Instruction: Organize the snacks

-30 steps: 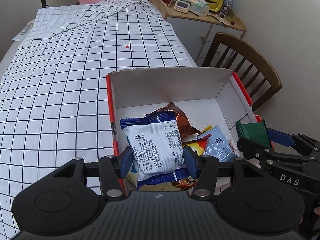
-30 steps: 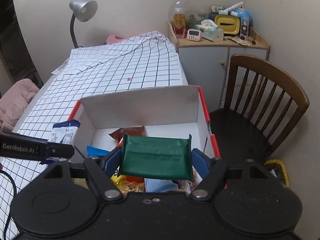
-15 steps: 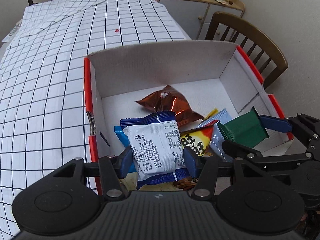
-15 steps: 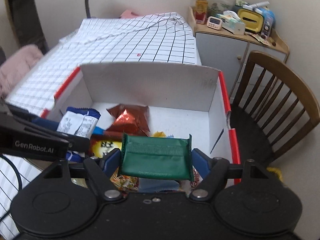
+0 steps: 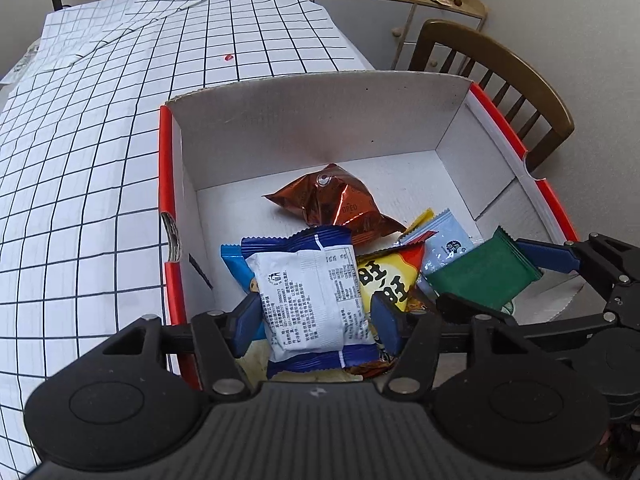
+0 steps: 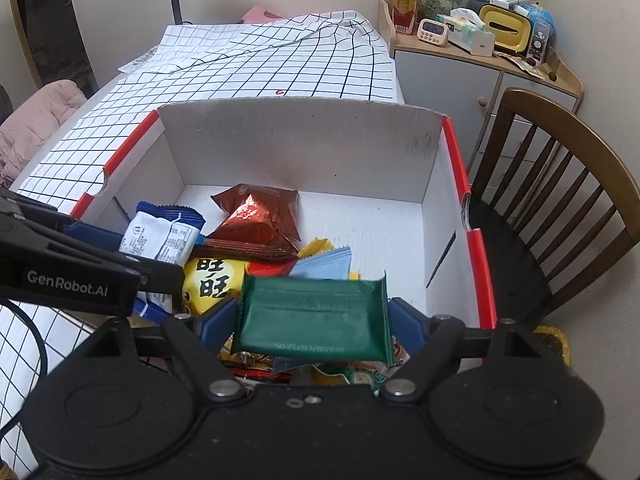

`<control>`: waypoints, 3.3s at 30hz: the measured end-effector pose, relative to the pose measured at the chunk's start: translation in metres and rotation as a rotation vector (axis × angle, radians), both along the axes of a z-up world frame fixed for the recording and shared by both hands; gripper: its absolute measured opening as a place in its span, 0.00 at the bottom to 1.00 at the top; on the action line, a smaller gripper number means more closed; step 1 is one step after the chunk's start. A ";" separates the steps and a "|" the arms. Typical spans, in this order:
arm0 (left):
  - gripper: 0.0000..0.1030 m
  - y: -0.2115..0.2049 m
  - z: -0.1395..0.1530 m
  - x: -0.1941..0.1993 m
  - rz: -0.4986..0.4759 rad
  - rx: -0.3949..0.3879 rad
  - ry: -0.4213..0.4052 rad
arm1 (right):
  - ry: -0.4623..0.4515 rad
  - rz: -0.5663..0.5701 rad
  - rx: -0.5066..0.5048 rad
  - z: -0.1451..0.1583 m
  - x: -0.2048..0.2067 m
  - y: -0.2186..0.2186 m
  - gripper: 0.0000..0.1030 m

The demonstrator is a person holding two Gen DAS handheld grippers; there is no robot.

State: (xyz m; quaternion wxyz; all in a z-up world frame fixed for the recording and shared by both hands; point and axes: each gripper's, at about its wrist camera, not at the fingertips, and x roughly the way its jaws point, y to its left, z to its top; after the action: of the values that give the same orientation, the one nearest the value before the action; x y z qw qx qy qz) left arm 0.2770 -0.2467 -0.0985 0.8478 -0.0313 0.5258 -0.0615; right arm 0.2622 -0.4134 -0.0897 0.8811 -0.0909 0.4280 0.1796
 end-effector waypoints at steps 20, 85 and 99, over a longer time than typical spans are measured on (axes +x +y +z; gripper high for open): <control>0.69 0.018 0.054 -0.043 0.000 -0.065 -0.157 | -0.131 -0.012 0.170 0.046 -0.046 -0.019 1.00; 1.00 0.049 0.129 -0.170 0.035 -0.081 -0.438 | -0.355 -0.118 0.403 0.113 -0.153 -0.023 1.00; 1.00 0.049 0.130 -0.167 0.039 -0.074 -0.443 | -0.350 -0.117 0.389 0.113 -0.150 -0.021 1.00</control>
State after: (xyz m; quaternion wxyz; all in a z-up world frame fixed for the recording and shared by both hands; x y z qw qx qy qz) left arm 0.1096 -0.1979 0.0318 0.9418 -0.0583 0.3236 -0.0694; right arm 0.1123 -0.4341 0.0236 0.9514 0.0752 0.2313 0.1888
